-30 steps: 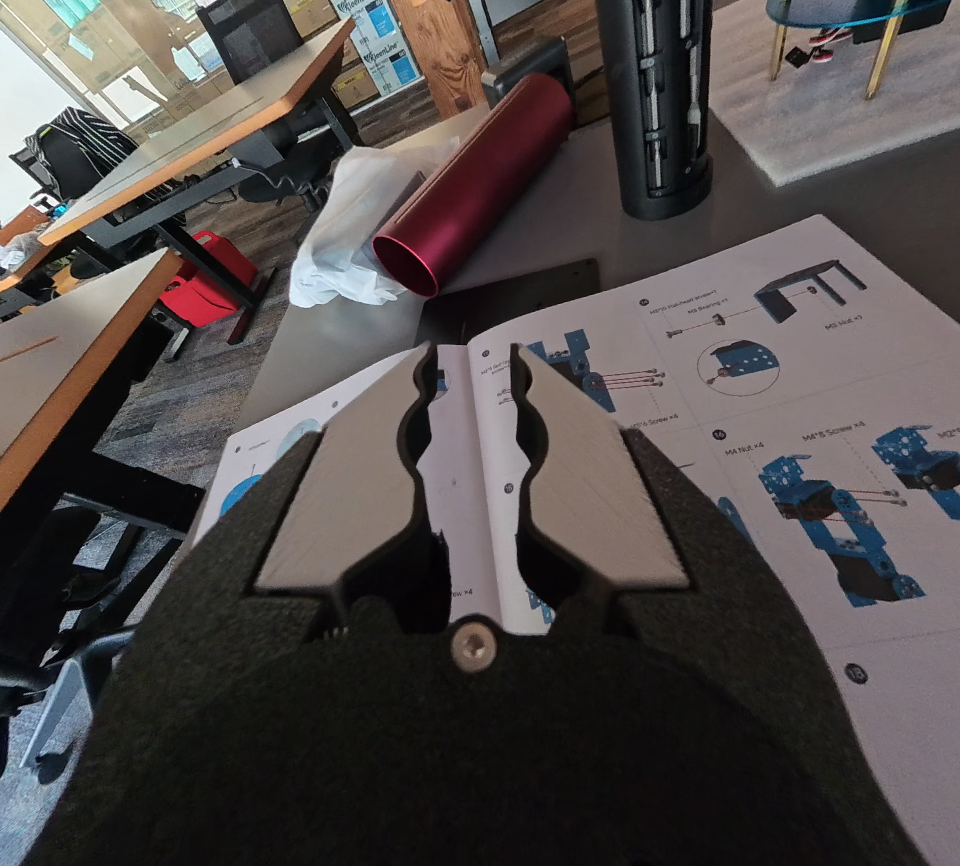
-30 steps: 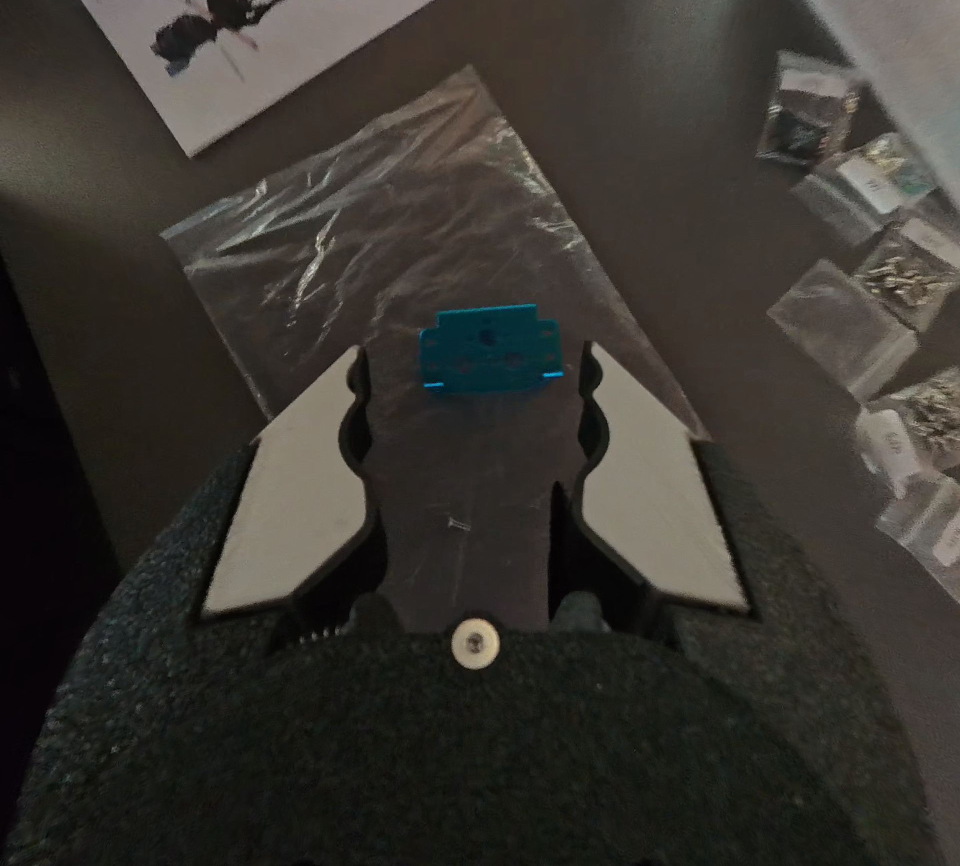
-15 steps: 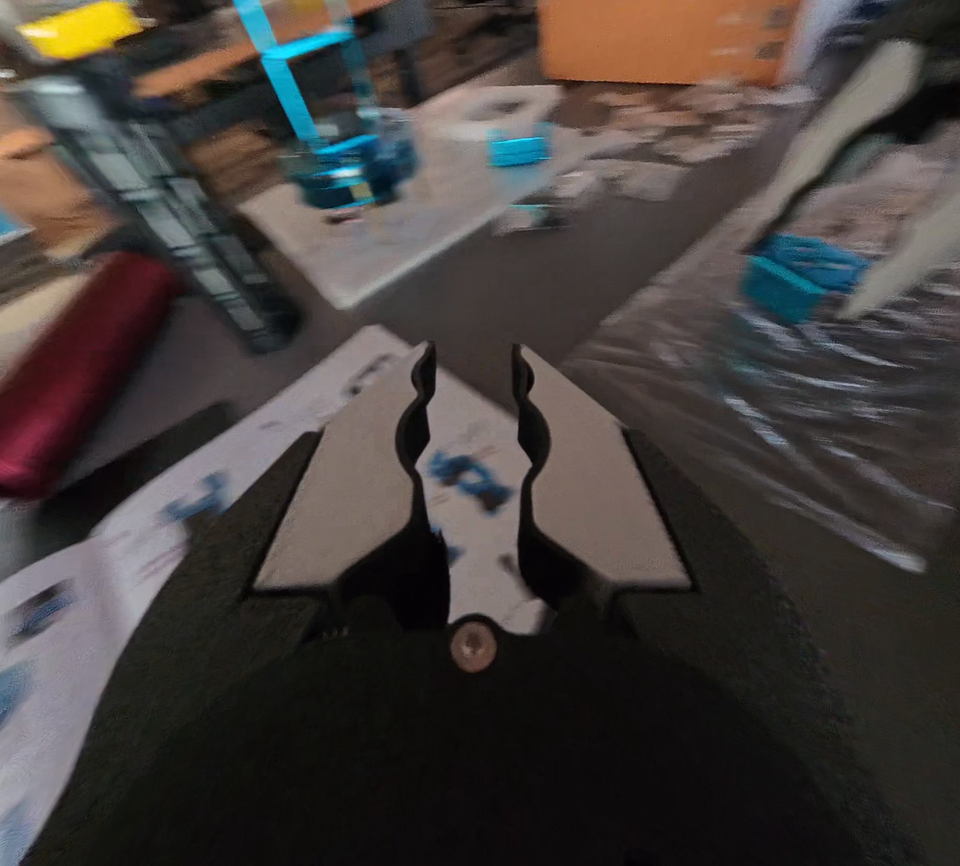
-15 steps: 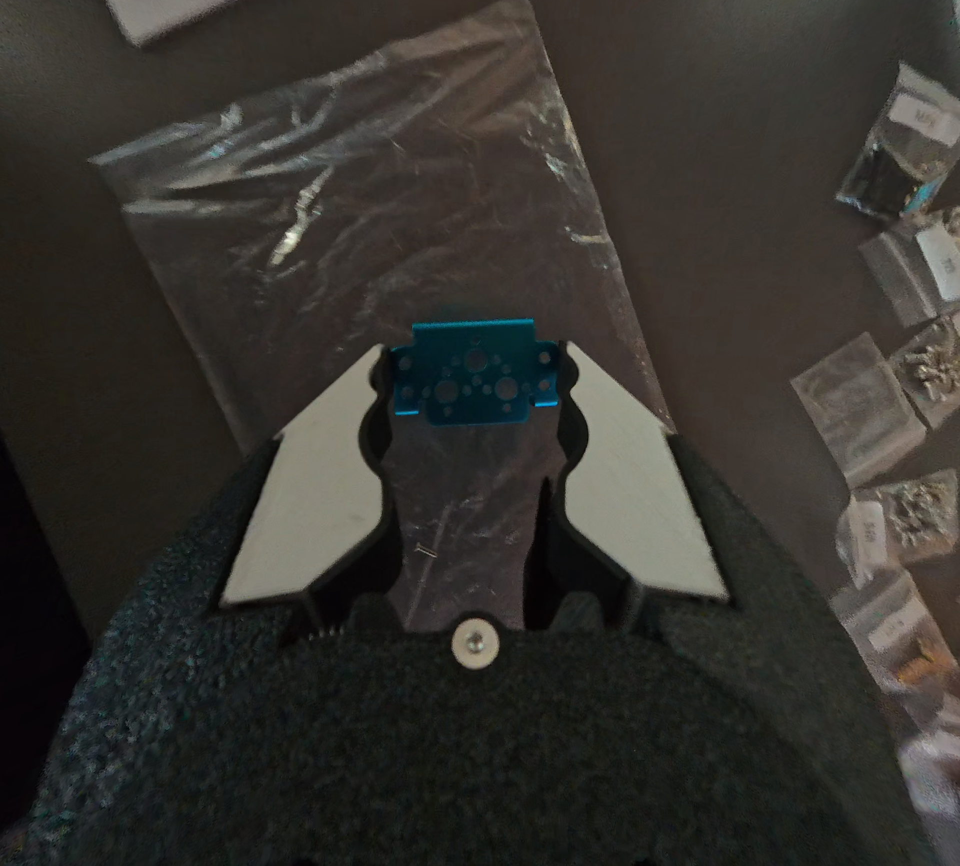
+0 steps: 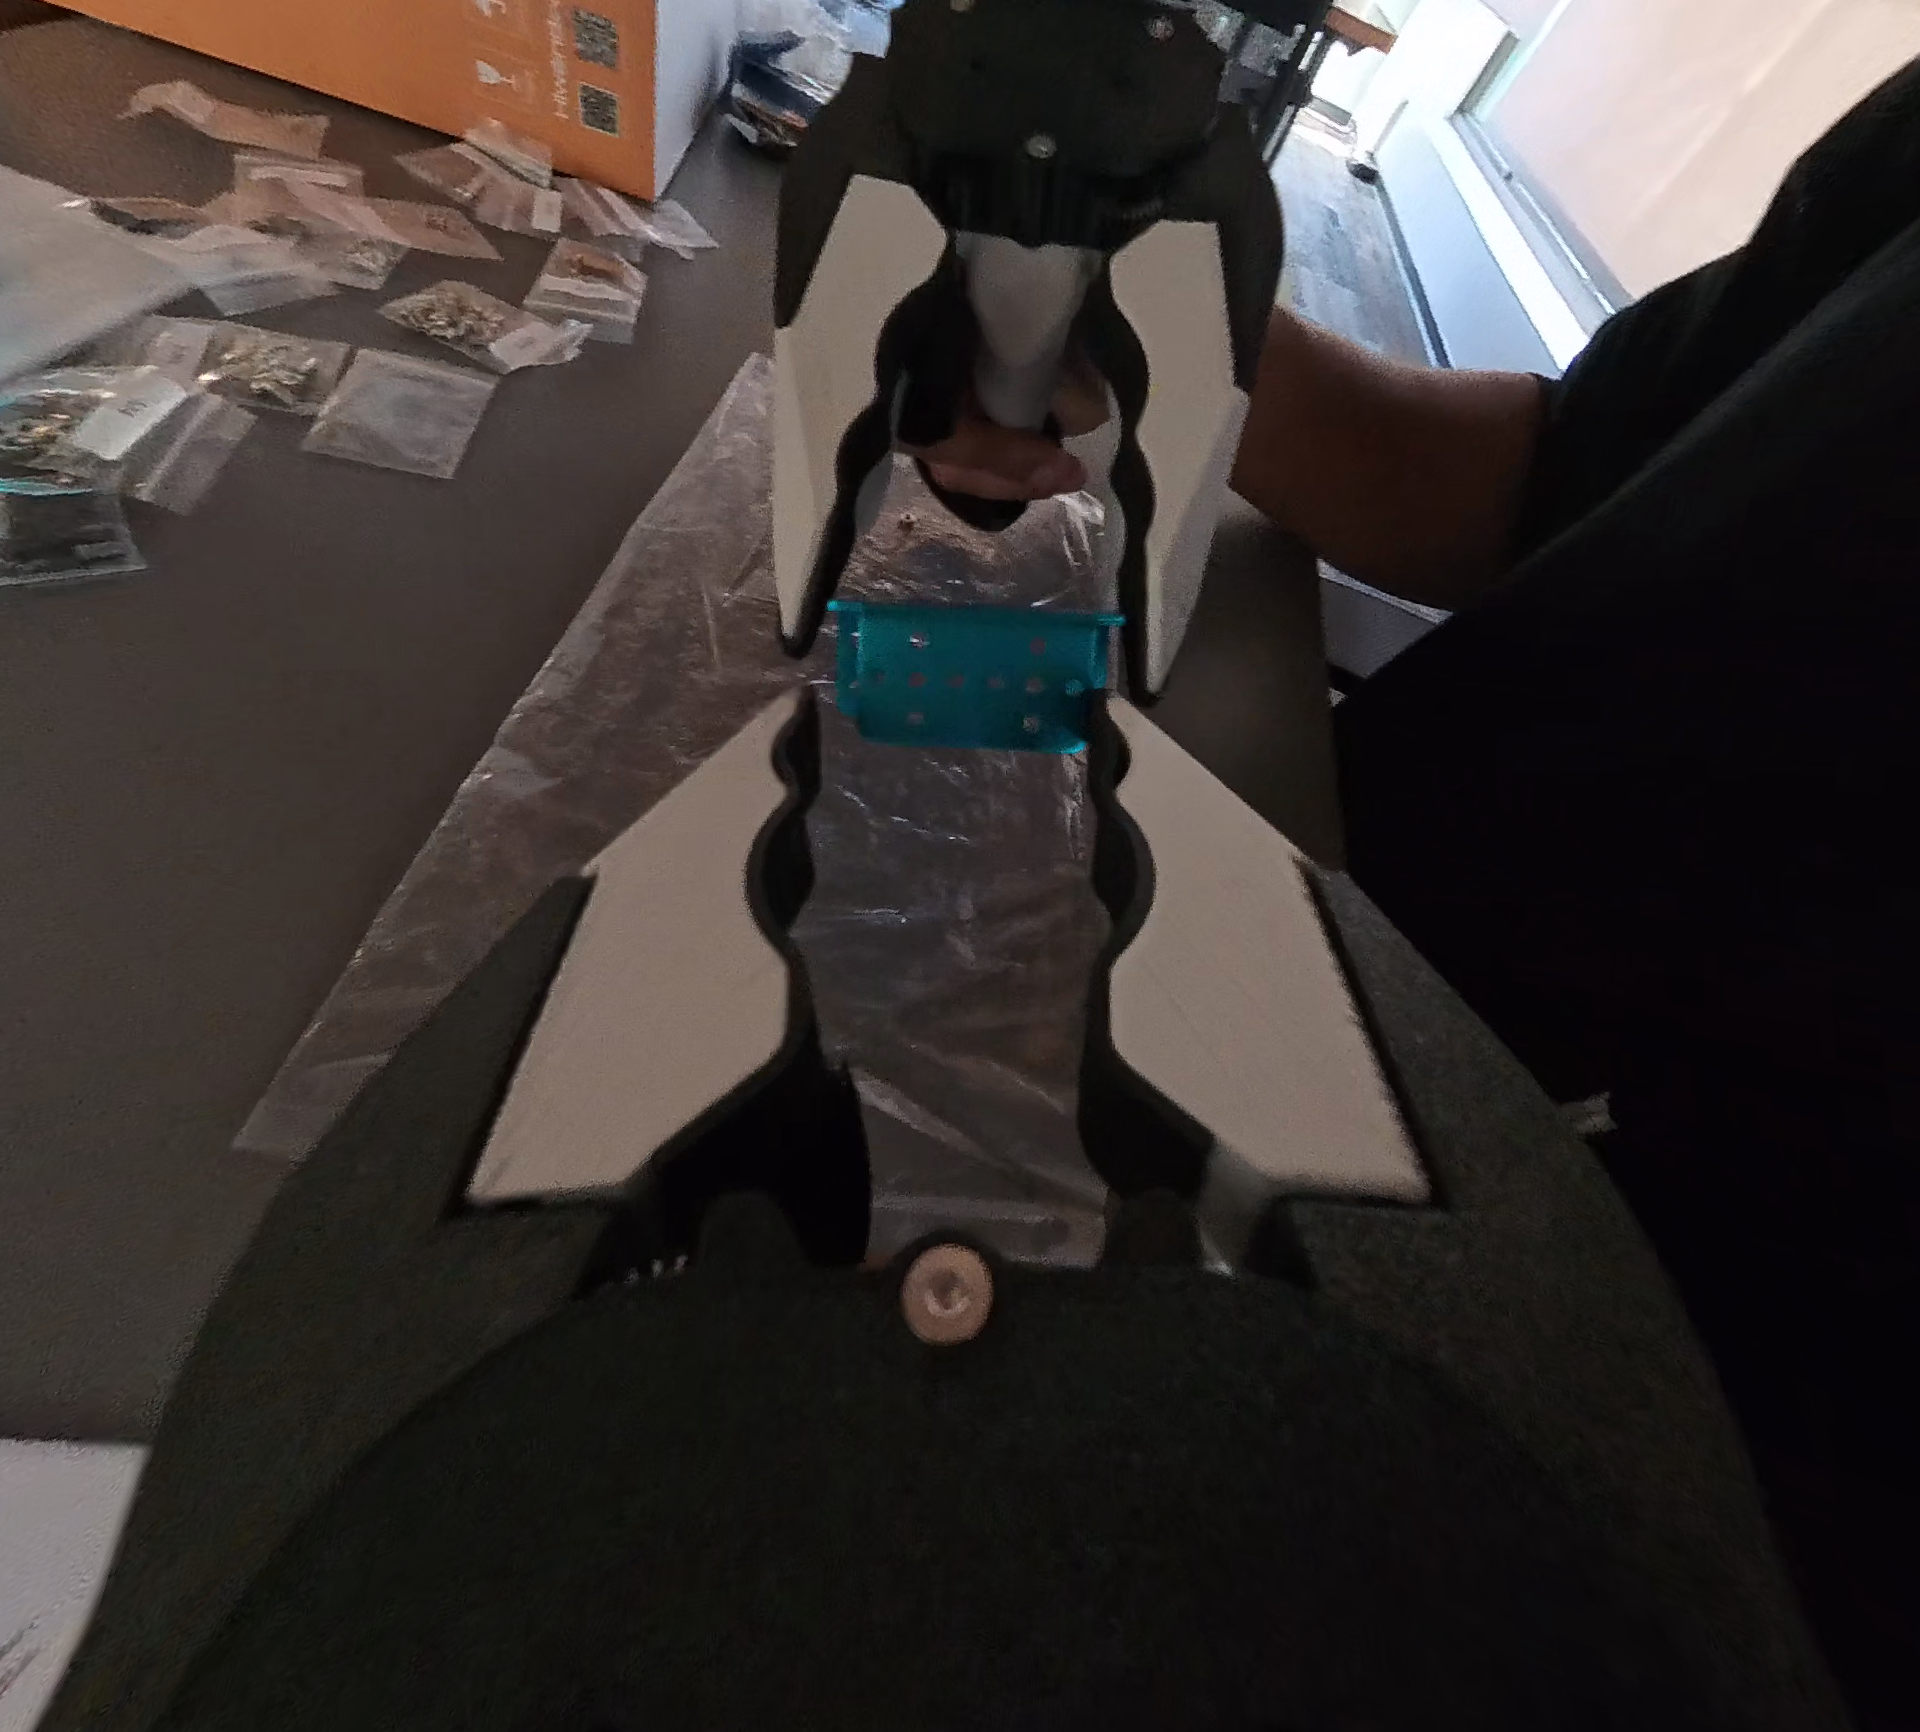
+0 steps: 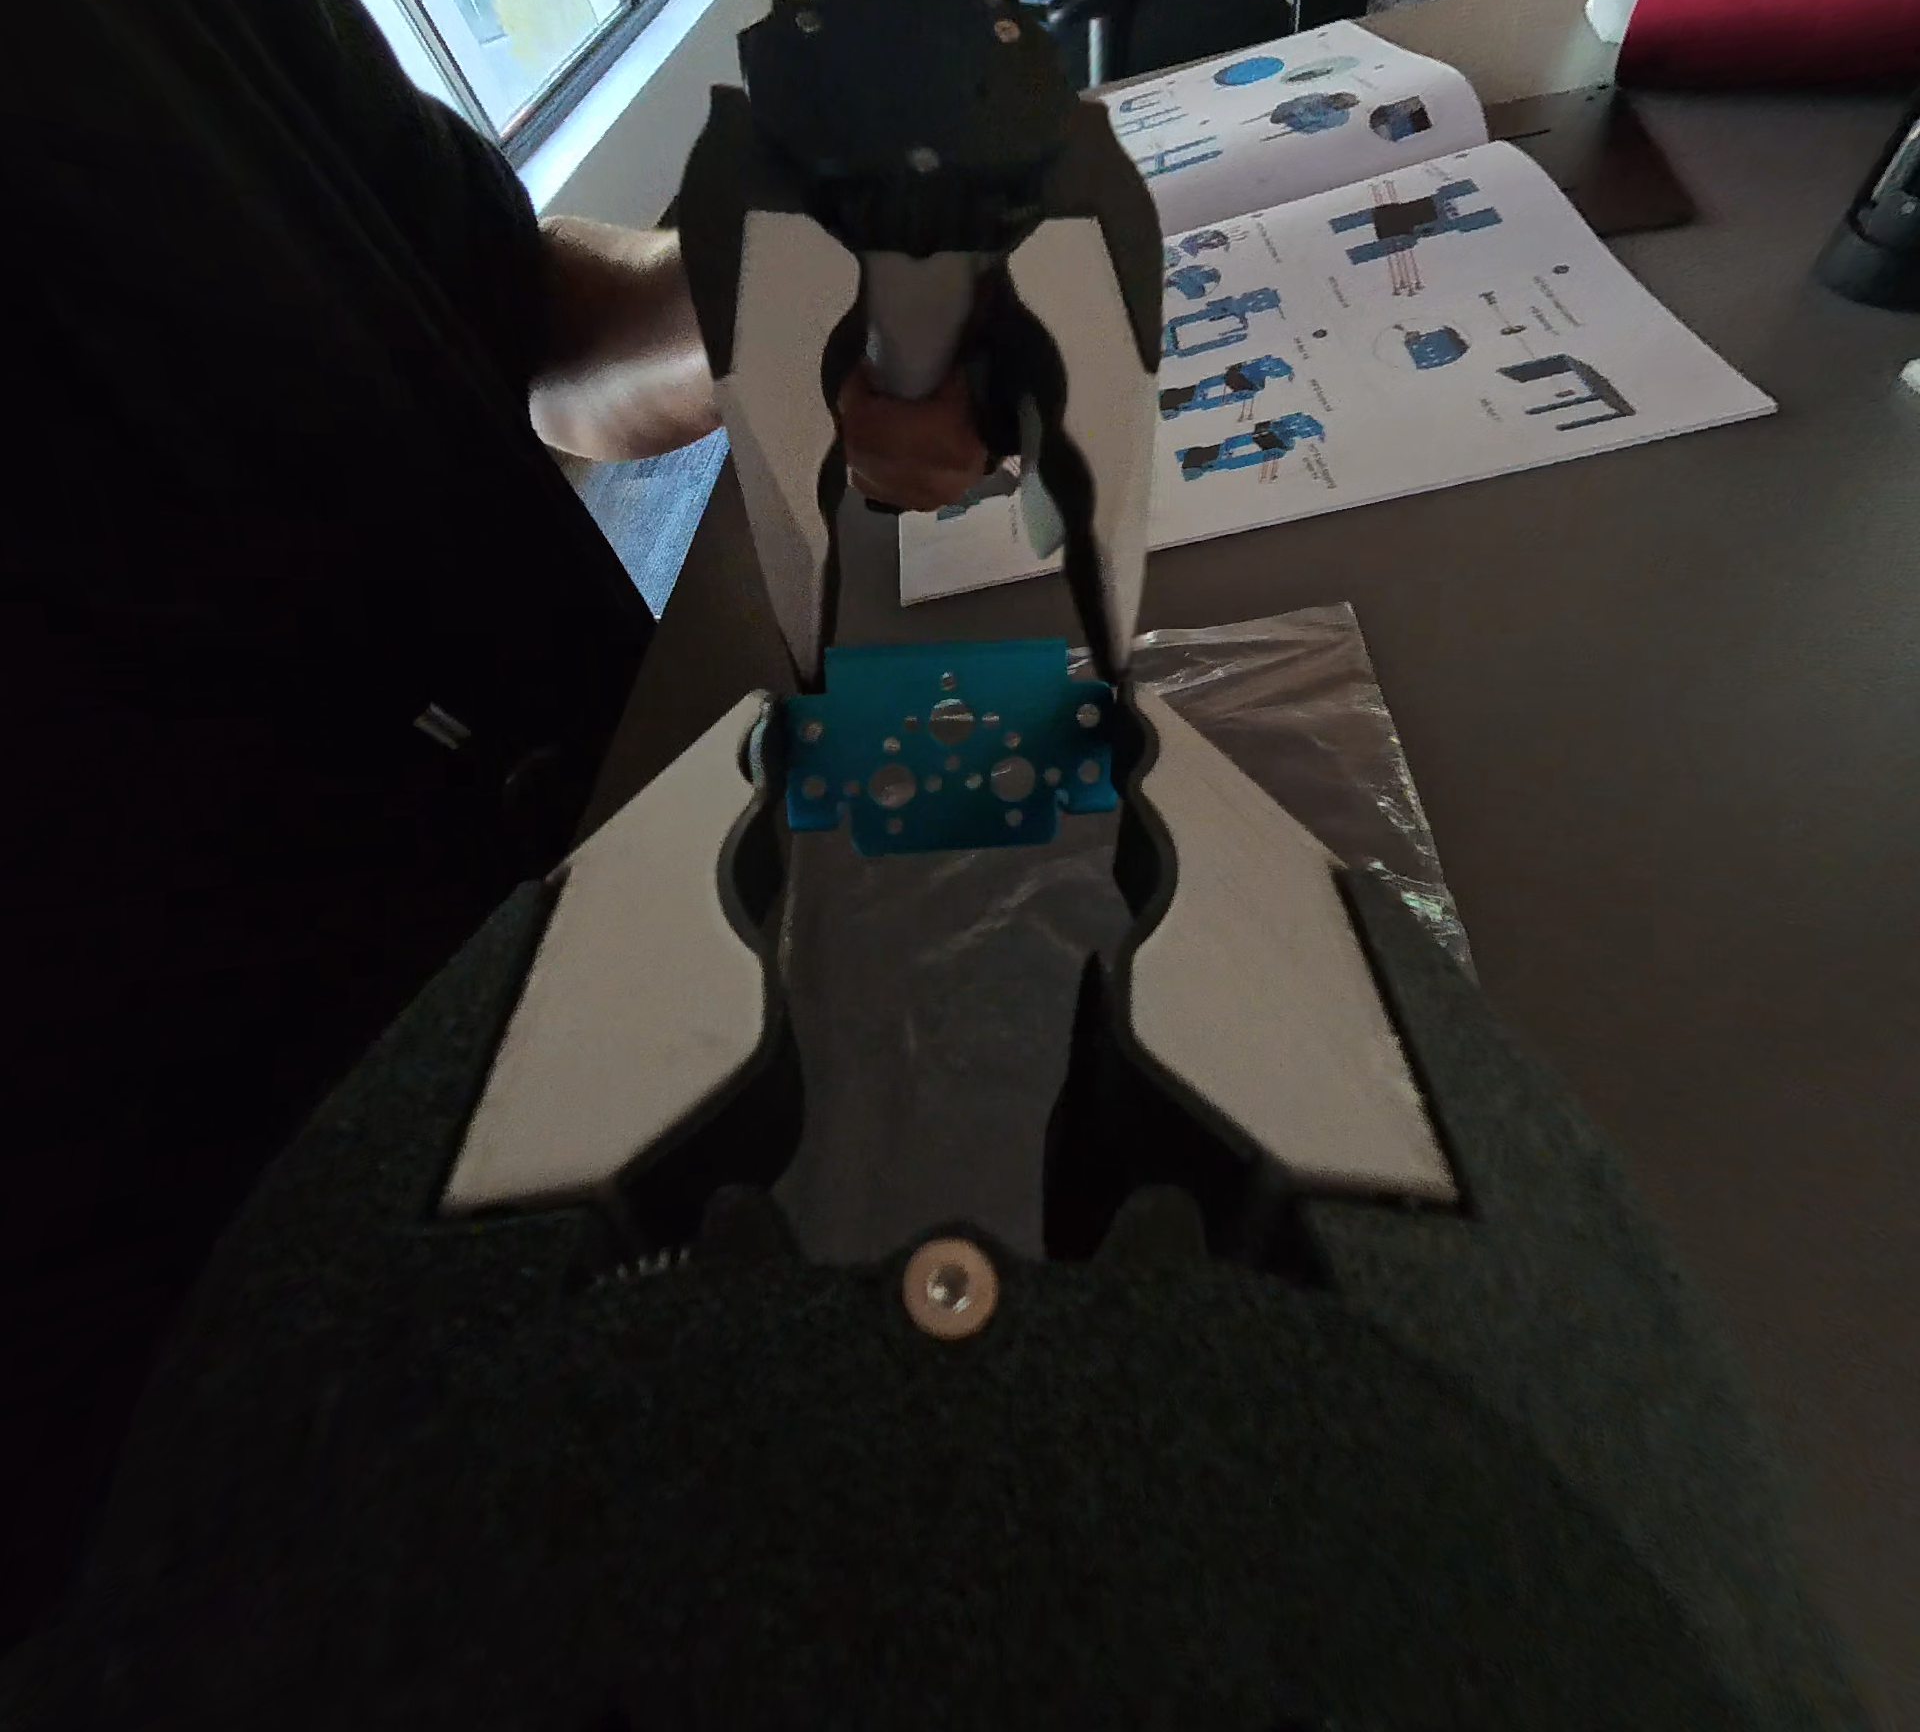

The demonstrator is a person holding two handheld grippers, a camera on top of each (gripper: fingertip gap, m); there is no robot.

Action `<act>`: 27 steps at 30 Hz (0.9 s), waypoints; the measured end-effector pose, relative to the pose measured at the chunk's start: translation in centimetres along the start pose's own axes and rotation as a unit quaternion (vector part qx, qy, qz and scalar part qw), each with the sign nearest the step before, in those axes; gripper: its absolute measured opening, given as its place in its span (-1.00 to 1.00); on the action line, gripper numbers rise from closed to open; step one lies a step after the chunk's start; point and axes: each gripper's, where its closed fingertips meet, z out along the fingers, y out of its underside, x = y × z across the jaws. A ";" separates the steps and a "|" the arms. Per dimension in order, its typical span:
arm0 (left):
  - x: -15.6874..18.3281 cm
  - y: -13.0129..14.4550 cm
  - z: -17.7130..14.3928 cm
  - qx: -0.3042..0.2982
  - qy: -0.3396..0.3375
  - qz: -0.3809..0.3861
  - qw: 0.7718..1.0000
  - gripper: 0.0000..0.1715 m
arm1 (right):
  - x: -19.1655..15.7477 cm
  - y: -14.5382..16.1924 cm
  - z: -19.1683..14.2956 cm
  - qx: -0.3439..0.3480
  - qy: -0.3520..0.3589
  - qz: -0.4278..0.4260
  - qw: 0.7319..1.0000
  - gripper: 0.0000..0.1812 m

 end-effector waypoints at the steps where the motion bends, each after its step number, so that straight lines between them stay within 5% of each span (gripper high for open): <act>1: 0.3 0.1 0.2 -0.003 0.010 0.001 1.000 -0.47 | 0.1 0.0 0.0 0.004 0.001 -0.001 1.000 -0.32; 14: -2.9 2.0 3.3 -0.135 -0.094 0.059 0.985 -0.48 | 2.9 5.2 -1.9 -0.096 0.089 0.020 0.991 -0.29; 21: -3.6 2.0 5.9 -0.206 -0.161 0.114 0.959 -0.48 | 3.6 6.3 -8.7 -0.072 0.186 0.043 0.979 -0.32; 27: -4.0 2.1 6.6 -0.205 -0.161 0.083 0.962 -0.47 | 2.9 7.0 -11.0 -0.005 0.174 0.092 0.980 -0.33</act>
